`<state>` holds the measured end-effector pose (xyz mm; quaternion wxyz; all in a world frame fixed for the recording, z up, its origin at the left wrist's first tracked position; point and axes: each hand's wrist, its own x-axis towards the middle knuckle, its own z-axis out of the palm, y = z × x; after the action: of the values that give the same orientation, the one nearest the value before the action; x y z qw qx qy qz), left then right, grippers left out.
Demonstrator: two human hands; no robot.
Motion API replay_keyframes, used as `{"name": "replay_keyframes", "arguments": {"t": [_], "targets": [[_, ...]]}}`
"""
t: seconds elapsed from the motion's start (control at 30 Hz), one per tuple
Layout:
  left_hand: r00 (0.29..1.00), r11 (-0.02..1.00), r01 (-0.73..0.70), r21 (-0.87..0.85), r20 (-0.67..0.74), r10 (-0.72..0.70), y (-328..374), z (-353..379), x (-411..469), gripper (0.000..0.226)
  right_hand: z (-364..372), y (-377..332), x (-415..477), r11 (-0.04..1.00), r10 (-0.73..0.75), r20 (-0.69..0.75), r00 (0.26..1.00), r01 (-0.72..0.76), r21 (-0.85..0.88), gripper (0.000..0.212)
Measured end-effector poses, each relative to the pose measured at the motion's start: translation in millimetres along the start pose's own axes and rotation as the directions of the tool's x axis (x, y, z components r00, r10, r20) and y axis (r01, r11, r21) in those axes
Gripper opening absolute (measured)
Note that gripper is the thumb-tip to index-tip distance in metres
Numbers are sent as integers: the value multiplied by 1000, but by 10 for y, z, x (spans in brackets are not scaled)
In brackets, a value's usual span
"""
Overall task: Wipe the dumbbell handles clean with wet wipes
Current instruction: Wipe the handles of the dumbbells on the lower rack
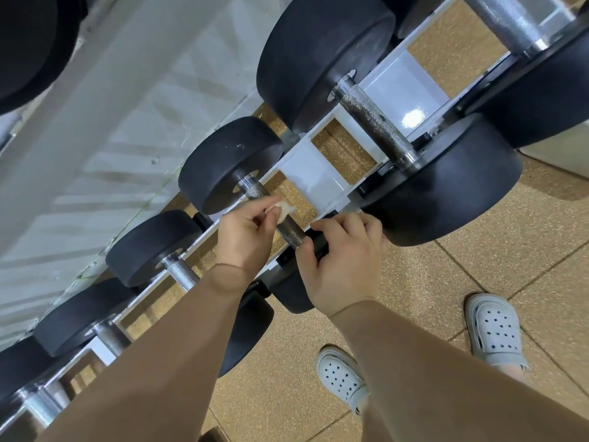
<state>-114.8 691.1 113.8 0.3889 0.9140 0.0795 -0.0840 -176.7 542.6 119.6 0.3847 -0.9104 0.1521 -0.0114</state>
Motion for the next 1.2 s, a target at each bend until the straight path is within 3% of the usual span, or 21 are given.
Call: {"name": "replay_keyframes", "arguments": {"t": [0.1, 0.2, 0.3, 0.47, 0.57, 0.8, 0.87, 0.97, 1.03, 1.1, 1.2], "targets": [[990, 985, 137, -106, -27, -141, 27, 70, 12, 15, 1, 2, 0, 1000, -2, 2, 1000, 2, 7, 33], [990, 977, 135, -164, -26, -141, 58, 111, -47, 10, -1, 2, -6, 1000, -6, -2, 1000, 6, 9, 31], [998, 988, 63, -138, -3, -64, 56, 128, -83, 16, 7, 4, -2, 1000, -9, 1, 1000, 9, 12, 31], [984, 986, -138, 92, 125, 126, -20, -38, -85, 22, -2, 7, -4, 1000, -4, 8, 1000, 4, 3, 27], [965, 964, -230, 135, 160, 208, -81, -148, -41, 27, -6, 7, -4, 1000, -3, 11, 1000, 3, -5, 26], [991, 991, 95, -98, 99, -85, 46, 14, -41, 21, -10, 2, 2, 1000, -10, 10, 1000, 10, 5, 31], [996, 998, 43, -52, 78, -39, 58, 35, -36, 23, -5, 3, 4, 1000, -13, 5, 1000, 13, 5, 32], [982, 969, -178, 170, 90, 165, 74, -44, 3, 9, -1, 0, 2, 1000, -10, 1, 1000, 10, 13, 32], [977, 934, -191, 301, -35, 211, 67, -123, 139, 13, -1, -3, 0, 1000, -12, -3, 1000, 12, 21, 32], [964, 932, -179, 316, -131, 230, 78, -149, 212, 14, -2, -1, -3, 1000, -7, -6, 1000, 7, 15, 33], [981, 933, -194, 302, 54, 187, 122, 30, -25, 14, -3, 4, -1, 1000, -7, -2, 1000, 7, 14, 32]]}}
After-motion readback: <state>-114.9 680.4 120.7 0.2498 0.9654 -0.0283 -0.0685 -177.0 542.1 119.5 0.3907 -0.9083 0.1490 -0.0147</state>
